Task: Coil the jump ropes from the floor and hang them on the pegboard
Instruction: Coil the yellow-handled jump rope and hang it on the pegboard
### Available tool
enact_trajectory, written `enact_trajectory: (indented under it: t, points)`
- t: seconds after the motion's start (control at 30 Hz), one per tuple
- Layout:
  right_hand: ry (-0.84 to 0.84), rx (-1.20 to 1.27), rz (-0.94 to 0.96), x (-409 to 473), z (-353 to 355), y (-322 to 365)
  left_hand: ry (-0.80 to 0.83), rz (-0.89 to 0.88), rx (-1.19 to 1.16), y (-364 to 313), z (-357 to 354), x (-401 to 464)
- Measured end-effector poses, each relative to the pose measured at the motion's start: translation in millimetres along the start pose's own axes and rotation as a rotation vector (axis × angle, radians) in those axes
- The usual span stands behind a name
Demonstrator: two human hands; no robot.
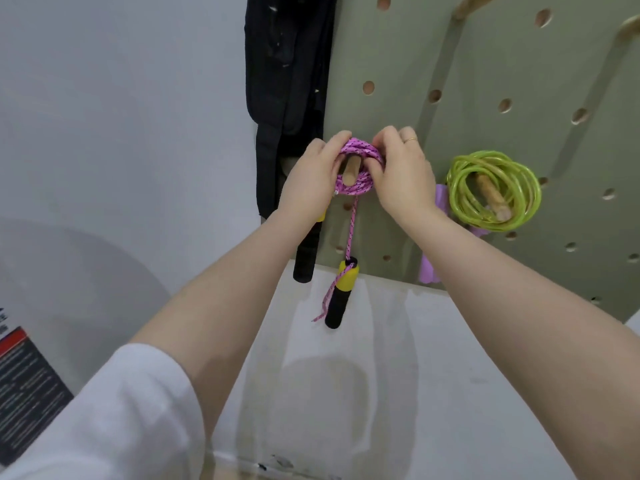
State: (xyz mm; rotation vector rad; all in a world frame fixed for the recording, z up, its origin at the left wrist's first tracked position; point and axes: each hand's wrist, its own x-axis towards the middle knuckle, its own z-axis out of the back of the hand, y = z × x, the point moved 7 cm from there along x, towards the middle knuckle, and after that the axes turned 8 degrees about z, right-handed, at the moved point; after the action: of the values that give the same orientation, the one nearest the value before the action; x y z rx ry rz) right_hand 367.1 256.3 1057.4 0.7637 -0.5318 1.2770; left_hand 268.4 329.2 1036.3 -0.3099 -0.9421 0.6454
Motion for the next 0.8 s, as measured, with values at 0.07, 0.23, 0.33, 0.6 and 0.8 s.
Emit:
enact_trajectory:
  t: [0.07,0.23,0.33,0.6,0.8]
  points:
    - [0.001,-0.044,0.005,2.2,0.0,-3.6,-0.036,0.011,0.141,2.0,-7.3,-1.8]
    - [0.008,0.043,-0.08,1.5,-6.4,-6.6,-0.041,0.069,0.277,6.6,-9.3,-2.6]
    - [-0.016,0.207,-0.121,-13.6,-5.2,-5.6,0.023,0.084,0.226,6.3,-6.7,-13.3]
    - [-0.003,0.238,-0.153,-130.5,-10.9,18.5,0.14,0.072,0.073,32.4,9.1,-119.0]
    - [0.372,0.226,-0.268,-247.9,-53.3,49.2,0.478,0.1,0.077,64.9,-6.7,-228.5]
